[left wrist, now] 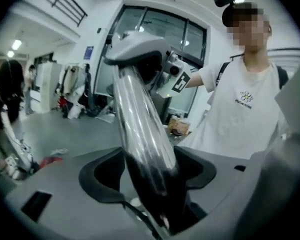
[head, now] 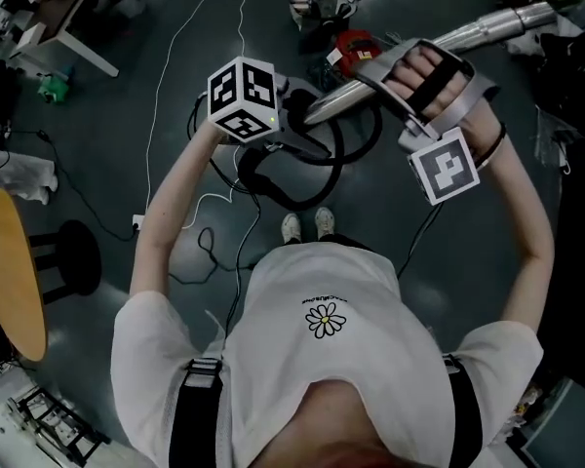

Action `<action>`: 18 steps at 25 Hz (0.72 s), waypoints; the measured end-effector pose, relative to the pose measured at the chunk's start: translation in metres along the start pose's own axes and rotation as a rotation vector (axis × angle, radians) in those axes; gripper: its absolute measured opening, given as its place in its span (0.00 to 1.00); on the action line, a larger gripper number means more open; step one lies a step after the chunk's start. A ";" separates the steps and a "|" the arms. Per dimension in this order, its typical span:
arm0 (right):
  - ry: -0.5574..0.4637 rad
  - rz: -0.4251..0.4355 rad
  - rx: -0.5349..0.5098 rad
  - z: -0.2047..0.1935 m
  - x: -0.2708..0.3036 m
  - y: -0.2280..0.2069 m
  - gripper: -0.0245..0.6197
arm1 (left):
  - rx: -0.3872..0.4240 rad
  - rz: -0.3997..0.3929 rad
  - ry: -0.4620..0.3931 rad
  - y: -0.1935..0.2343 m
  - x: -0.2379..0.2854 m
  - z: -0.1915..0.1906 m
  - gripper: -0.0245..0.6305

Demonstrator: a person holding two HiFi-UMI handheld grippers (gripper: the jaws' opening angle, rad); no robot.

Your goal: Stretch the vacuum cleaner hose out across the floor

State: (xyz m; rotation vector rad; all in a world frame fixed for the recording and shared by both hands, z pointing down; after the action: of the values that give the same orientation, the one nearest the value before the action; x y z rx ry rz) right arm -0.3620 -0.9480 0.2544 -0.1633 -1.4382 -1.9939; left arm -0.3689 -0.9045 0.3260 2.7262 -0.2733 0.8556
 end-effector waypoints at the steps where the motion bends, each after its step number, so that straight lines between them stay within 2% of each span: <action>1: -0.014 -0.003 -0.021 0.010 -0.002 0.001 0.32 | 0.000 -0.089 0.009 -0.017 0.007 -0.005 0.51; 2: -0.028 0.003 -0.035 0.020 -0.004 0.002 0.32 | 0.003 -0.170 -0.001 -0.034 0.014 -0.008 0.49; 3: -0.042 0.016 -0.038 0.028 -0.004 0.005 0.32 | -0.003 -0.233 -0.035 -0.049 0.019 -0.010 0.40; 4: -0.059 0.031 -0.034 0.036 -0.003 0.009 0.32 | -0.026 -0.277 -0.088 -0.059 0.024 -0.013 0.39; 7: -0.073 0.062 -0.007 0.058 0.005 0.029 0.32 | -0.141 -0.338 -0.269 -0.075 0.043 -0.025 0.37; 9: -0.069 0.038 0.025 0.069 0.010 0.036 0.33 | -0.215 -0.349 -0.402 -0.083 0.051 -0.029 0.37; 11: -0.061 -0.084 0.098 0.070 0.008 0.024 0.45 | -0.274 -0.324 -0.551 -0.091 0.051 -0.026 0.36; 14: 0.076 -0.285 0.289 0.043 -0.020 -0.009 0.47 | -0.313 -0.228 -0.735 -0.108 0.037 -0.016 0.36; 16: 0.154 -0.370 0.483 0.022 -0.054 -0.021 0.47 | -0.317 -0.142 -0.817 -0.123 0.028 -0.014 0.36; 18: 0.169 -0.435 0.732 0.015 -0.099 -0.013 0.47 | -0.317 -0.049 -0.877 -0.143 0.028 -0.015 0.36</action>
State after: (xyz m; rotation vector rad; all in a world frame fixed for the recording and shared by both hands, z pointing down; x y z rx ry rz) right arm -0.2977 -0.8893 0.2043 0.6672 -2.1045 -1.5938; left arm -0.3173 -0.7674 0.3253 2.6021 -0.4521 -0.4165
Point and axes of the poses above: the fingertips, and each gripper's own axes: x forward along the fingers, y to its left, z out of its top, the point moved 2 cm from there along -x, backward along the fingers, and after that the axes turned 6 degrees about y, right-handed, at the moved point
